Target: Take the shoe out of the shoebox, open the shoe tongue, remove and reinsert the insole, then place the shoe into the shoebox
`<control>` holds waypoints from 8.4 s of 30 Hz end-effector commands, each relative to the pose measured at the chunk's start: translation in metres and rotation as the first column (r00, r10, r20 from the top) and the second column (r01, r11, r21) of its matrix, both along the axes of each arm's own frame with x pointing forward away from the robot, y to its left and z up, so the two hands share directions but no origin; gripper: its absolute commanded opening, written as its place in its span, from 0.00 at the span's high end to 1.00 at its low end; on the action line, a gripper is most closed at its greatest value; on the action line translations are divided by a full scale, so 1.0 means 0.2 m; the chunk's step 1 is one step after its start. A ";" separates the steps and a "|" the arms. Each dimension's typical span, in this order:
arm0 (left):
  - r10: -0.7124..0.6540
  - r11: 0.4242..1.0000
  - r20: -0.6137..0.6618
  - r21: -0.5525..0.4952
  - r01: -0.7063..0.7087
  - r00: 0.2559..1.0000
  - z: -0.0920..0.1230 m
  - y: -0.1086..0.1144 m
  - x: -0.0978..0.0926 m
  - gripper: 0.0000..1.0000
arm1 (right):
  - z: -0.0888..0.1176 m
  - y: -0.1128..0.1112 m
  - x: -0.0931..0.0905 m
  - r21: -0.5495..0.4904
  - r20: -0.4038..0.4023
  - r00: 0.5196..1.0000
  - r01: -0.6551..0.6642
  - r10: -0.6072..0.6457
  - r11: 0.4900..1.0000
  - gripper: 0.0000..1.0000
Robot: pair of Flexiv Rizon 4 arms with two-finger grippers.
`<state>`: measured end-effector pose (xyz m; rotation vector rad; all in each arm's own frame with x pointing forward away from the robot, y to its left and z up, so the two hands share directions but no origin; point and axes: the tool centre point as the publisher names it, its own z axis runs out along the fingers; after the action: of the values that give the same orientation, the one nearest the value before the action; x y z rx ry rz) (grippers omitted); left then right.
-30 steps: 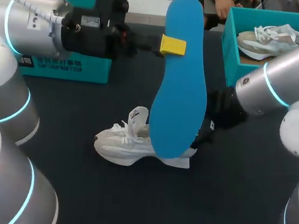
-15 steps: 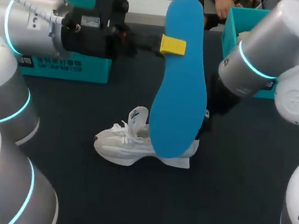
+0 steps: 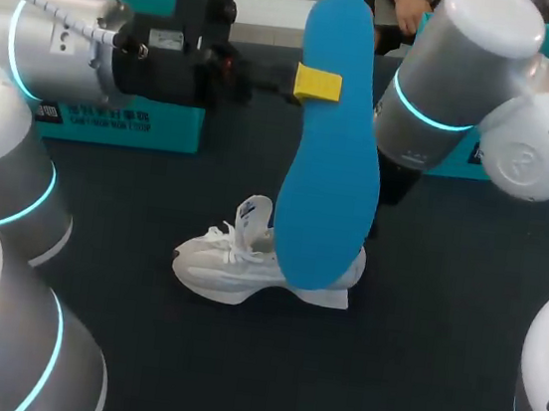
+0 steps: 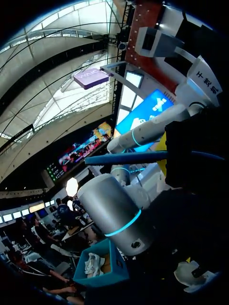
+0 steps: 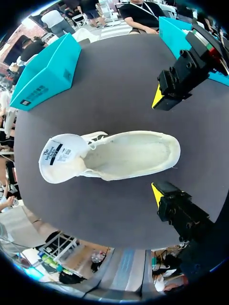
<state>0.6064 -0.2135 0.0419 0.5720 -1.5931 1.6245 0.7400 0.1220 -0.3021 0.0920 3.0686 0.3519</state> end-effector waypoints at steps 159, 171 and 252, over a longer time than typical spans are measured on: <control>0.000 1.000 0.000 0.000 0.000 1.000 -0.01 0.00 0.00 1.00 | 0.07 0.02 -0.07 0.098 -0.754 0.221 0.969 -0.618 0.228 0.00; 0.000 1.000 0.000 0.000 0.000 1.000 -0.01 0.00 0.00 1.00 | 0.33 -0.01 -0.04 0.156 -0.892 0.227 0.966 -0.390 0.206 0.00; 0.172 0.985 0.955 -0.171 0.027 -0.241 -0.41 0.16 0.16 1.00 | 0.66 -0.14 -0.05 0.125 -0.964 0.178 0.959 -0.199 0.254 0.00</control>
<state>0.6470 -0.1867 -0.0361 -0.6232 -2.2597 2.2365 0.7295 0.0925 -0.1703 2.2788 2.5620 1.9897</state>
